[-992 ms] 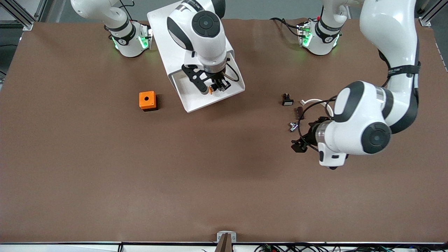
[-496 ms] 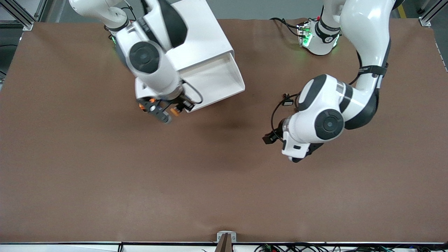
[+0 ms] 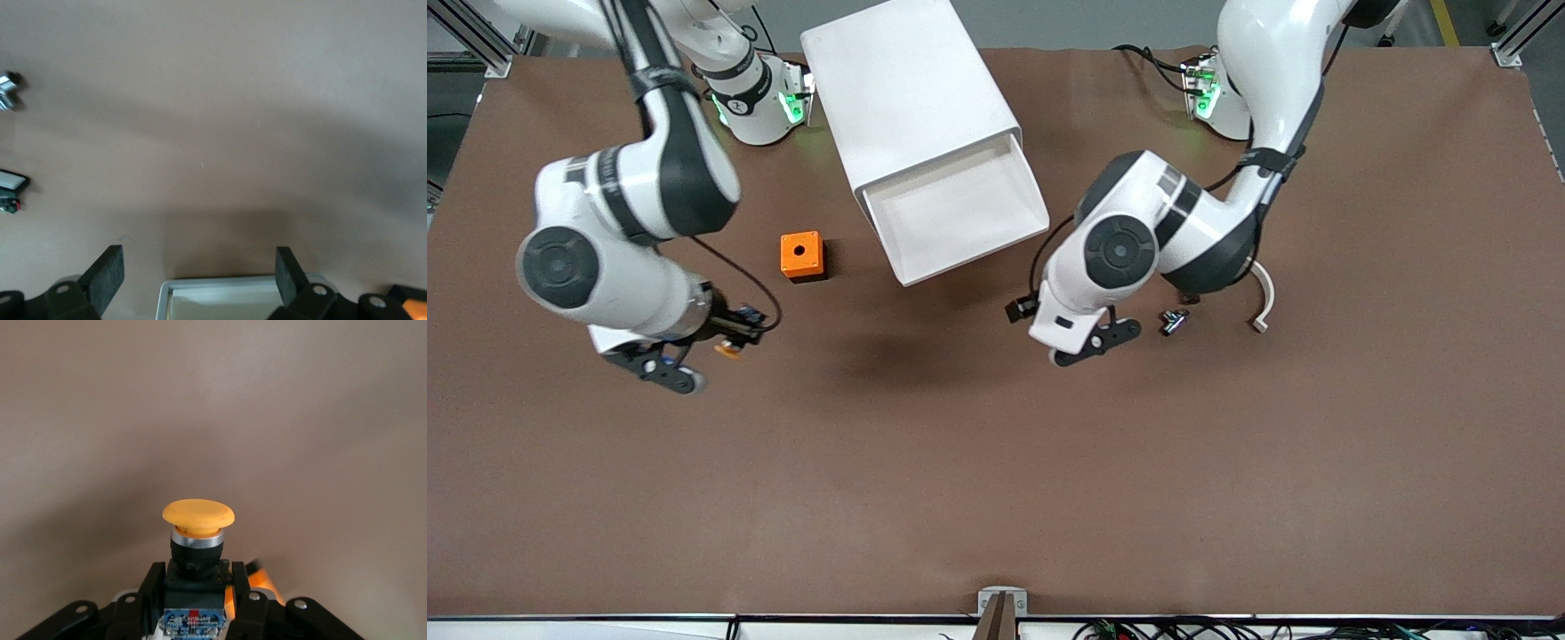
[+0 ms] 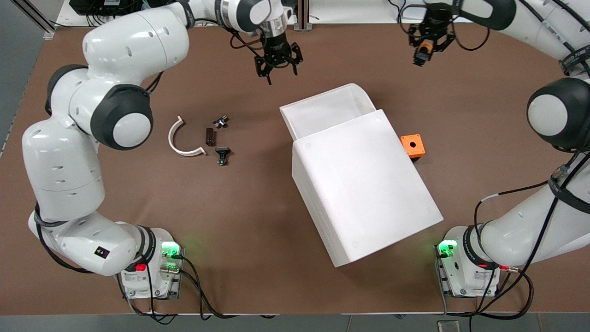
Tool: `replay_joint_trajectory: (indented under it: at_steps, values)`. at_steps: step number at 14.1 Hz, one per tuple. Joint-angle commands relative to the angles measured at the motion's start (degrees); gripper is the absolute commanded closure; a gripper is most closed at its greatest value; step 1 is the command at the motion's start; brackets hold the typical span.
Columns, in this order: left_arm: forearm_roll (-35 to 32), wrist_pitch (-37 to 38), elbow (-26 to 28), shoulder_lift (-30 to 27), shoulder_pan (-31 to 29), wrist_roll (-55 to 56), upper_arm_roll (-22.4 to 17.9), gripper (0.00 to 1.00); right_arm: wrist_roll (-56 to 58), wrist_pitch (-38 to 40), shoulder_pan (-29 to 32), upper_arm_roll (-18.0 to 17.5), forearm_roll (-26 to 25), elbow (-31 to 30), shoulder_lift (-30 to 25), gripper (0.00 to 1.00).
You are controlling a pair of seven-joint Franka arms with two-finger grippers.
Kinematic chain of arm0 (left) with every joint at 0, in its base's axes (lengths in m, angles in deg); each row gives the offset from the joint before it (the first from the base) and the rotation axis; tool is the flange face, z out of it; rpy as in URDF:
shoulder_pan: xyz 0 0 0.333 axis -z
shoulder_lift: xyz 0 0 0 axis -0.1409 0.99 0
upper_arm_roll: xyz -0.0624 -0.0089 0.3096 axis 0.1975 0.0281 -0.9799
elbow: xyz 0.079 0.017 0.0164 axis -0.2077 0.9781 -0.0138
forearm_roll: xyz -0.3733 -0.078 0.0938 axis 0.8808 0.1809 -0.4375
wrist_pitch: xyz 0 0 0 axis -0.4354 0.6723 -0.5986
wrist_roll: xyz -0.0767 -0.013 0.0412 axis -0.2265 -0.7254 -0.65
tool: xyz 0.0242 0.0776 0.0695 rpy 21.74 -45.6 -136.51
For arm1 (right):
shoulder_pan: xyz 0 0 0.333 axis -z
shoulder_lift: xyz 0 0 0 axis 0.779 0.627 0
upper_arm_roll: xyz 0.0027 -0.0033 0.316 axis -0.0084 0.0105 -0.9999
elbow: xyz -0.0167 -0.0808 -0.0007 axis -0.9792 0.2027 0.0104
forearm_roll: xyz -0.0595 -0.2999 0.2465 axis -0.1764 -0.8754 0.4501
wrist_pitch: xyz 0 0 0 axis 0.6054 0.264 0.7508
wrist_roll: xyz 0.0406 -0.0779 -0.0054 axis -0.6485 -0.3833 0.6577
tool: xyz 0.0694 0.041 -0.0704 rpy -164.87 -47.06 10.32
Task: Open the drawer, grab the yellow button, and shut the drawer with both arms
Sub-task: 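Carry the button with the right gripper while the left gripper reaches the drawer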
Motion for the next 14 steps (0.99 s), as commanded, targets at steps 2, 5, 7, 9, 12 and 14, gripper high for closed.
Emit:
replay_joint_trajectory:
  at_steps: [2,5,7,9,12,14]
  values:
    - [-1.3,-0.7,2.8,-1.9,3.7,1.3,0.1,0.0,13.8,-9.9,8.7,-1.4,-3.8,-8.5,-1.6,1.0]
    - [-1.2,-1.1,3.7,-2.0,6.5,2.6,0.1,0.0,25.0,-25.6,16.1,-1.4,-4.3,-17.4,-1.1,1.0]
    - [-0.8,-1.9,4.4,-2.0,7.7,2.8,0.3,0.0,30.0,-33.9,19.8,-1.4,-4.3,-20.4,2.1,1.0]
    - [-0.7,-2.1,4.5,-2.0,8.1,4.9,1.4,0.0,32.7,-37.8,22.5,-1.4,-4.4,-20.3,6.2,1.0]
    - [-0.6,-2.5,4.7,-2.0,8.1,8.2,4.1,0.0,34.3,-41.0,23.8,-1.4,-4.4,-20.0,9.9,1.0]
    - [-0.6,-2.5,5.5,-2.4,7.9,10.7,6.3,0.0,34.4,-41.0,24.1,-1.4,-4.5,-19.1,11.8,1.0]
